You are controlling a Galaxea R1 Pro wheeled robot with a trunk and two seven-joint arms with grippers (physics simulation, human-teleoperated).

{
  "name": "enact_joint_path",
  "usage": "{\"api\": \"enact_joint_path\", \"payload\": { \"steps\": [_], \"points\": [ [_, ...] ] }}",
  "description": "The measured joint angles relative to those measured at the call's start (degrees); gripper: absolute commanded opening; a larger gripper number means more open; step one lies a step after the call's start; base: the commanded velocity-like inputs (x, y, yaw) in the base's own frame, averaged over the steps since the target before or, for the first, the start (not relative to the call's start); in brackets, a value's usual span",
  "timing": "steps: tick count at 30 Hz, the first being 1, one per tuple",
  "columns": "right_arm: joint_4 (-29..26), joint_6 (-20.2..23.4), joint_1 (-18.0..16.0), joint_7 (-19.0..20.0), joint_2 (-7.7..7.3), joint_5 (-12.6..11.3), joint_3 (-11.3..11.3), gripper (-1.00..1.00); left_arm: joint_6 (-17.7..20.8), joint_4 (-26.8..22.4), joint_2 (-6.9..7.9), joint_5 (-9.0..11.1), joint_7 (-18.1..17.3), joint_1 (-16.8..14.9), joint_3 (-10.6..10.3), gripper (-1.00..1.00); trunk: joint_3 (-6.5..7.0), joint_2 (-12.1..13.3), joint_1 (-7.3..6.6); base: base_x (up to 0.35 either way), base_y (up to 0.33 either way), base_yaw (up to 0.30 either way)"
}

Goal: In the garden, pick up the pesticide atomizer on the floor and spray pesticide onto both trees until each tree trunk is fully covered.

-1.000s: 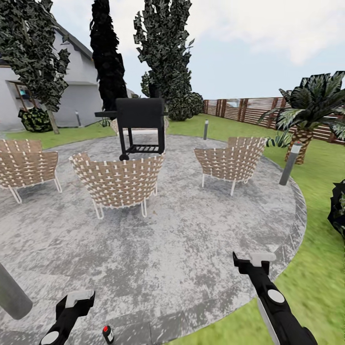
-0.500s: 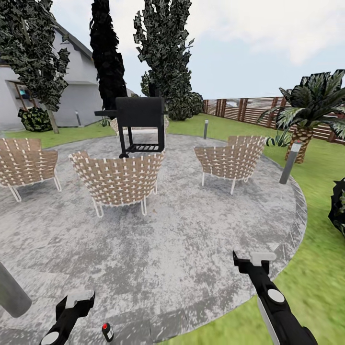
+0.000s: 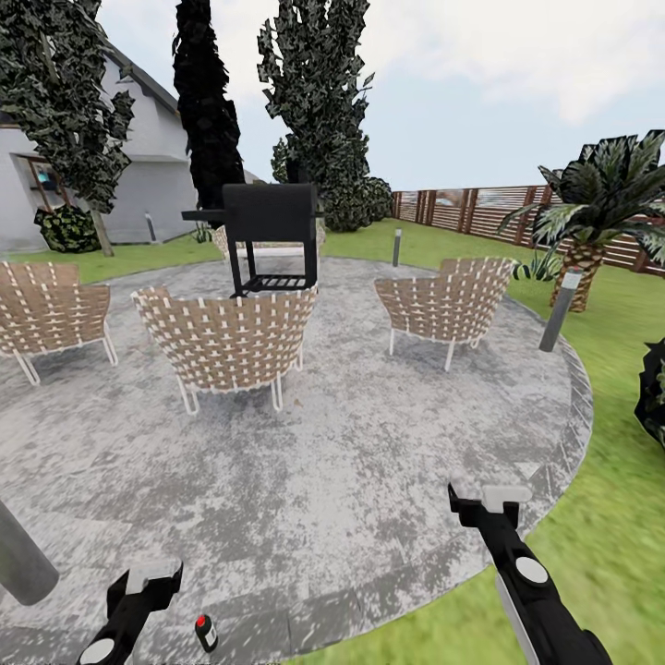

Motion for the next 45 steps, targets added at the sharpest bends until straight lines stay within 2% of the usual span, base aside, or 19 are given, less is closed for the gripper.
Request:
{"api": "enact_joint_path", "payload": {
  "steps": [19, 45],
  "points": [
    [0.0, 0.0, 0.0, -0.1, 0.01, 0.1, -0.3, 1.00, -0.1, 0.0, 0.01, 0.1, 0.0, -0.1, -0.1, 1.00, -4.68, -7.6, 4.18, 0.000, 0.000, -0.007],
    [0.3, 0.1, 0.0, -0.1, 0.01, 0.2, -0.2, 1.00, -0.7, 0.5, 0.01, 0.0, 0.1, -0.2, 0.2, 1.00, -11.54, -18.0, 9.89, 0.000, 0.000, -0.134]
  ]
}}
